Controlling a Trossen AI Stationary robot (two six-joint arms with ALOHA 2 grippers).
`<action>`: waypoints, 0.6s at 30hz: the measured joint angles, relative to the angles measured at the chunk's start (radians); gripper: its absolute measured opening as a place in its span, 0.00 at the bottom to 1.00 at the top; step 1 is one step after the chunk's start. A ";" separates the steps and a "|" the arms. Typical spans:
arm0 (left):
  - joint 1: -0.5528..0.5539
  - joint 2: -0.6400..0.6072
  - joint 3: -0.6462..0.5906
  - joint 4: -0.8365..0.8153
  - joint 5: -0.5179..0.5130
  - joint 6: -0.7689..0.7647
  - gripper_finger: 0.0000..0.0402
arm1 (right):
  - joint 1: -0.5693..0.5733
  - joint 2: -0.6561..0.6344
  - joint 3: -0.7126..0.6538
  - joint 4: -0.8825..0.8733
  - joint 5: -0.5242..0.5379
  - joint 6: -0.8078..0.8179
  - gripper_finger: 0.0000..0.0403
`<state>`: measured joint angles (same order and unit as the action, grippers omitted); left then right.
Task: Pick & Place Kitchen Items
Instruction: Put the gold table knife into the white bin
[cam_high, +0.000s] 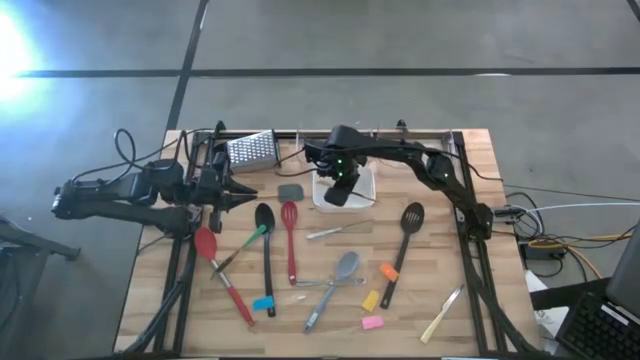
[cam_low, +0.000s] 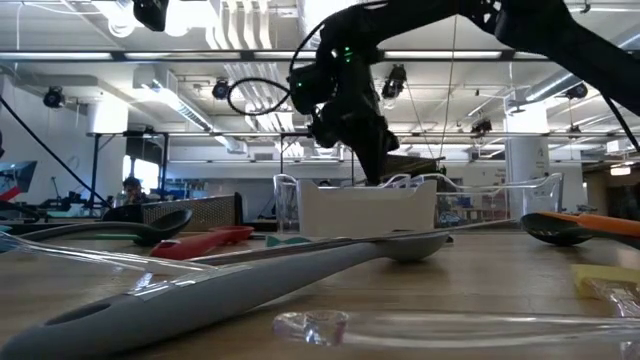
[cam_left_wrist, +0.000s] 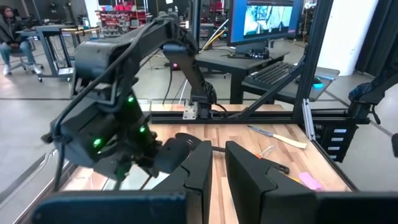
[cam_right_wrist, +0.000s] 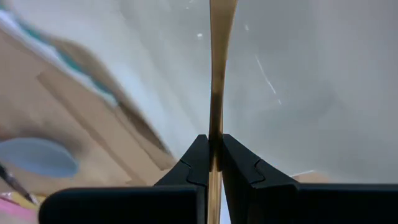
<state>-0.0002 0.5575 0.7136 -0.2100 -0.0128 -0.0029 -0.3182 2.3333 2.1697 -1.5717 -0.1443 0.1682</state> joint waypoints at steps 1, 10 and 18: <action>0.000 0.000 0.000 0.000 0.000 0.000 0.13 | -0.006 0.008 0.001 0.001 -0.009 0.000 0.03; -0.001 -0.001 0.000 0.000 0.000 -0.002 0.13 | -0.051 0.025 -0.046 0.004 -0.039 0.018 0.03; -0.001 -0.001 0.000 0.000 0.000 -0.002 0.13 | -0.060 0.025 -0.050 0.012 -0.041 0.046 0.03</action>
<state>-0.0010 0.5564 0.7136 -0.2099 -0.0124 -0.0049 -0.3779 2.3585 2.1197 -1.5600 -0.1852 0.2142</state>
